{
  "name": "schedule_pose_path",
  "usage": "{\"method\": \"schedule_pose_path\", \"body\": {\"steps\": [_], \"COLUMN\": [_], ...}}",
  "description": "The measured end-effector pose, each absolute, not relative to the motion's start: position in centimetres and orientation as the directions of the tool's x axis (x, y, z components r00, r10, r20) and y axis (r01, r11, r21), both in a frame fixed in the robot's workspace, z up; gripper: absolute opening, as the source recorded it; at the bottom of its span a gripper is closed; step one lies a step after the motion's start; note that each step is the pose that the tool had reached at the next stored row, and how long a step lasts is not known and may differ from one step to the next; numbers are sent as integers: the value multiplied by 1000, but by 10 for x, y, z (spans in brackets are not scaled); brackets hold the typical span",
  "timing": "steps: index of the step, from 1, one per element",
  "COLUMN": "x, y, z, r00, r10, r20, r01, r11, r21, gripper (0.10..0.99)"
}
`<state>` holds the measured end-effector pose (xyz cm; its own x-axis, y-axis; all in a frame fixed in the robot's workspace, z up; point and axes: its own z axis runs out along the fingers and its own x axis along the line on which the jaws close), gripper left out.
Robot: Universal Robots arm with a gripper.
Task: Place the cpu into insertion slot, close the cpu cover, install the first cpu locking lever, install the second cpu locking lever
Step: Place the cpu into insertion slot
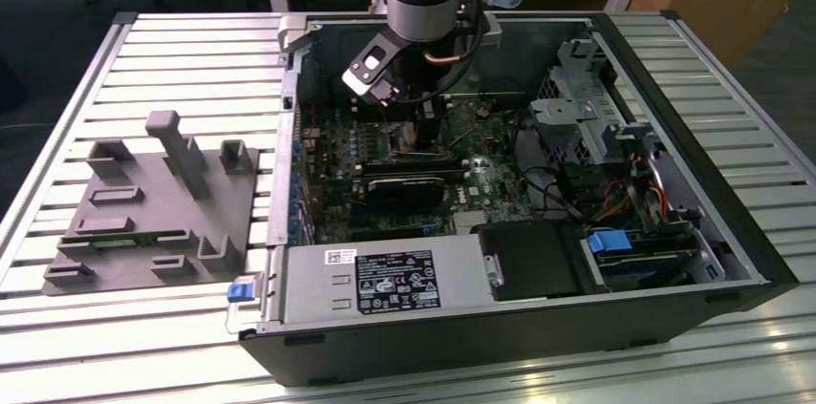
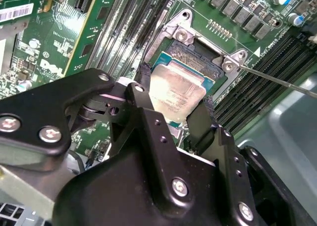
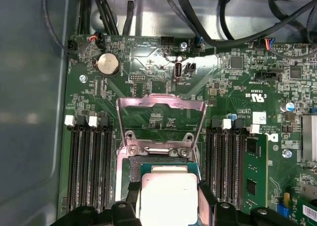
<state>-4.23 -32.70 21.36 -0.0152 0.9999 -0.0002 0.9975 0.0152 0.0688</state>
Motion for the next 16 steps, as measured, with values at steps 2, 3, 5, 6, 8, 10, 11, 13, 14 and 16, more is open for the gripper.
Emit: {"method": "schedule_pose_path", "body": {"steps": [2, 3, 5, 6, 8, 10, 11, 13, 14, 16], "x": [-43, -43, -43, -43, -43, -43, -43, -43, -43, -43], "y": [-326, -326, -325, -323, -322, -321, -321, -321, -321, -321], "z": [212, 211, 209, 208, 206, 204, 203, 202, 201, 200], "r00": [-15, -15, -15, -15, -14, -12, -11, -9, -7, -3], "r10": [1000, 1000, 1000, 1000, 1000, 1000, 1000, 1000, 1000, 1000], "r20": [-1, -2, -2, -3, -3, -4, -5, -6, -6, -6], "r01": [998, 998, 998, 998, 998, 998, 998, 998, 998, 998], "r11": [15, 15, 15, 15, 14, 12, 12, 9, 7, 4], "r21": [69, 69, 69, 69, 69, 69, 69, 69, 69, 69], "gripper": [541, 541, 541, 541, 541, 541, 541, 541, 541, 541]}}
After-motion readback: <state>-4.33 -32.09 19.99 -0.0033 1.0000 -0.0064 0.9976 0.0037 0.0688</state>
